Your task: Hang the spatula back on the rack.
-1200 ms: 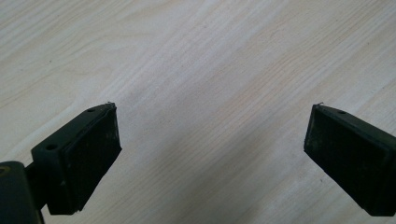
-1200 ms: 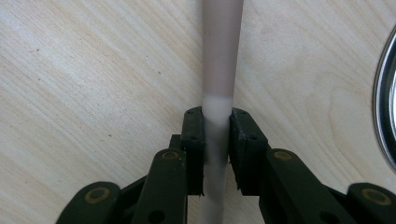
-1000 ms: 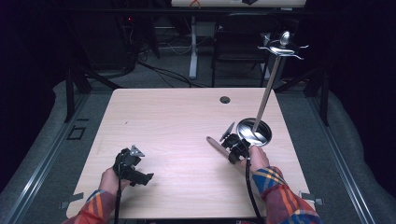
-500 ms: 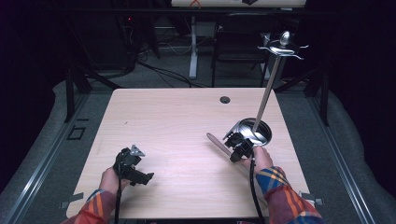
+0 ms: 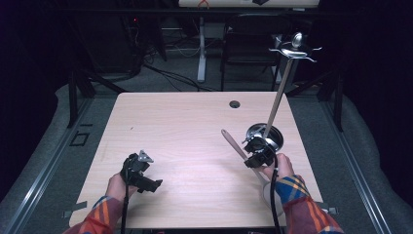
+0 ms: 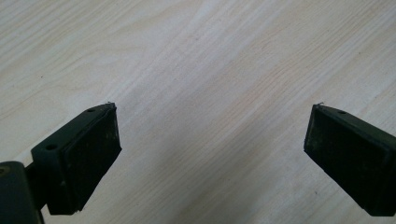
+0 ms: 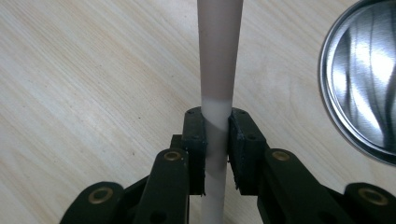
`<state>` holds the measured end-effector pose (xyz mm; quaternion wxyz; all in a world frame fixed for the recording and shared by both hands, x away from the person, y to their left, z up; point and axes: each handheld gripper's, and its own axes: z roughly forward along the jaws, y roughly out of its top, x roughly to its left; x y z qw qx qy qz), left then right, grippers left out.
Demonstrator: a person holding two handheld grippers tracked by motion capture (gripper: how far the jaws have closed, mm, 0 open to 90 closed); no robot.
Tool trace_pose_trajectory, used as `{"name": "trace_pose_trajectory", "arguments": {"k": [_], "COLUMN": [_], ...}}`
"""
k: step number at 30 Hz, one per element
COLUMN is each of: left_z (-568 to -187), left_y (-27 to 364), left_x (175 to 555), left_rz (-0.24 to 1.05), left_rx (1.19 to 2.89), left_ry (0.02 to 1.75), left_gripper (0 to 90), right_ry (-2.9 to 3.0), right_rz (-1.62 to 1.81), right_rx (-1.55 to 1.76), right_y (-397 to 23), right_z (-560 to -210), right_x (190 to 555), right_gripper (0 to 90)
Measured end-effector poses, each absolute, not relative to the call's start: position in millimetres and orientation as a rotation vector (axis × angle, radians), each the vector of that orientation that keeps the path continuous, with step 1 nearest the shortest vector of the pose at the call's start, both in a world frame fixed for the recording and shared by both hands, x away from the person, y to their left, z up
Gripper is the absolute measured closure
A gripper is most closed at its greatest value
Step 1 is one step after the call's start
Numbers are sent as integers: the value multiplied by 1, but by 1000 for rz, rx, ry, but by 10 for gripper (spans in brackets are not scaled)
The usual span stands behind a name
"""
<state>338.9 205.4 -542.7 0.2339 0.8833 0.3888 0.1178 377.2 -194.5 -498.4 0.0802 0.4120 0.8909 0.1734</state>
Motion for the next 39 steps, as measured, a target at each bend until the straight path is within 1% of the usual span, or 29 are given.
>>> {"name": "trace_pose_trajectory", "arguments": {"k": [8,19,24,31,39], "left_z": [-541,-541,-543,-543,-542], "left_y": [206,206,204,202,201], "left_x": [338,339,340,342,341], "left_rz": [331,329,301,308,311], "left_rx": [2425,2426,2429,2431,2433], "left_ry": [1063,1064,1053,1043,1040], "left_gripper": [33,34,31,29,29], "right_ry": [2606,2477,2462,2382,2218], "right_rz": [617,780,820,890,949], "right_rx": [1251,1278,1265,1281,1208], "right_y": [-208,-231,-238,-250,-258], "right_z": [-484,-455,-447,-439,-426], "right_x": [370,360,356,351,340], "right_gripper": [781,782,782,782,782]}}
